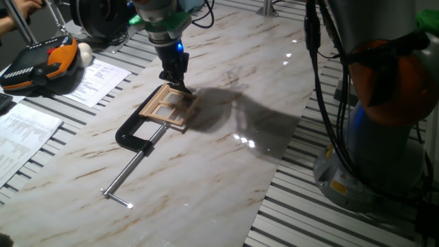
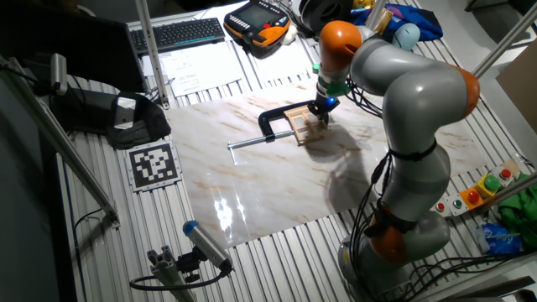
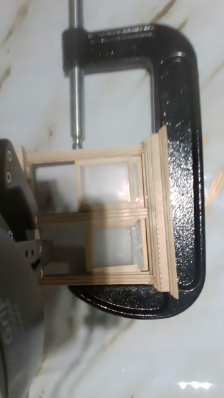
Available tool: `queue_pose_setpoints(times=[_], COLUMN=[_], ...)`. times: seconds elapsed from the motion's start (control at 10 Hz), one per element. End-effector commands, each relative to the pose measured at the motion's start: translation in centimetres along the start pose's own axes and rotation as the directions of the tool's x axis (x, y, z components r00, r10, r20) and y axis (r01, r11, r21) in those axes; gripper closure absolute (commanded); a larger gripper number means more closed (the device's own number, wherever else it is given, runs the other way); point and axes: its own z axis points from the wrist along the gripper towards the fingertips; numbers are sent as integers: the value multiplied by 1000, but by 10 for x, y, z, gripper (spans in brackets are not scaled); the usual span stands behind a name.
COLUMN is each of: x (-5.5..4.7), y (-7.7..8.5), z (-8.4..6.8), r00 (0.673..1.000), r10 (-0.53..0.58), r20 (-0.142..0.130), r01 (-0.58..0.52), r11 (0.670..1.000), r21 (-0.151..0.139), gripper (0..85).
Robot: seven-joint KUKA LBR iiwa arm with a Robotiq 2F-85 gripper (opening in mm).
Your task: Open a sliding window
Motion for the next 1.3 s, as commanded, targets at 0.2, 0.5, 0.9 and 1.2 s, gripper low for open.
queue_pose_setpoints(times=[0.2, 0.5, 0.9, 1.2], x=[4, 11, 18, 18], y=[7, 15, 17, 15], z=[-24, -58, -64, -71], r00=[1000, 998, 994, 993], r10=[17, 37, 52, 49], r20=[20, 50, 94, 111], r01=[-17, -38, -51, -48], r11=[1000, 999, 999, 999], r21=[2, 12, -19, -11], gripper=[850, 850, 850, 850])
